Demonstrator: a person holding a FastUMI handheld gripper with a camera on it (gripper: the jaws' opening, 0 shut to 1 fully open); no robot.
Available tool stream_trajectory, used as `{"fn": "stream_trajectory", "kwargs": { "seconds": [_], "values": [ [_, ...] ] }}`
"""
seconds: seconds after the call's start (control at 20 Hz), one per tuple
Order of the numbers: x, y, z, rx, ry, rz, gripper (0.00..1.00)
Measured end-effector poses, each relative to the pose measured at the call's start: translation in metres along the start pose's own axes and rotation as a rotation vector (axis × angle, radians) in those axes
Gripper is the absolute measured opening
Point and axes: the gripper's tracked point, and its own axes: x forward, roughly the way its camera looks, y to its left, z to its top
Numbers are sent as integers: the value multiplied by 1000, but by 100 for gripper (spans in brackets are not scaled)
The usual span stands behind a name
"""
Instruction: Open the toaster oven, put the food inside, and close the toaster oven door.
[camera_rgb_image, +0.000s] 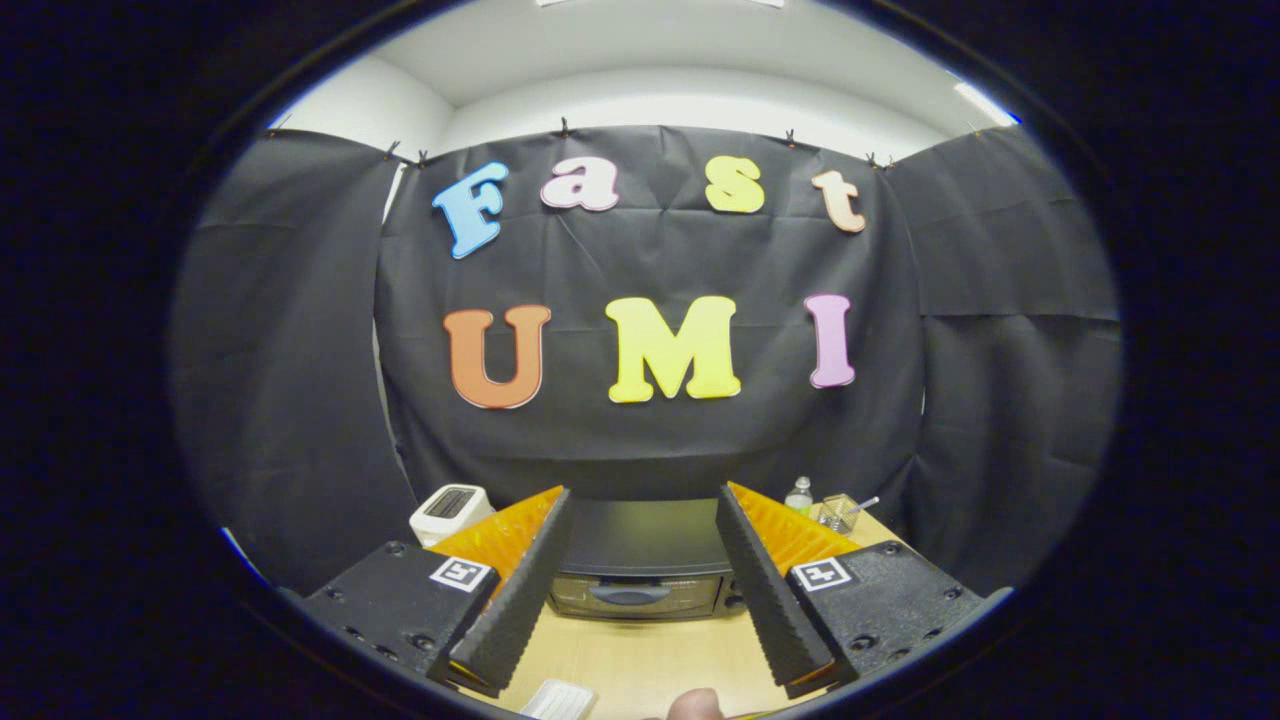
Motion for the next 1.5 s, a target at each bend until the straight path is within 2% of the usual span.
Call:
{"fn": "stream_trajectory", "kwargs": {
  "seconds": [0.3,0.6,0.8,1.5],
  "values": [
    [-72,3,-6,32,-14,-6,95],
    [-108,7,-36,50,24,-9,95],
    [-120,5,-51,51,45,-8,95],
    [-128,9,-53,40,50,12,95]
  ]
}}
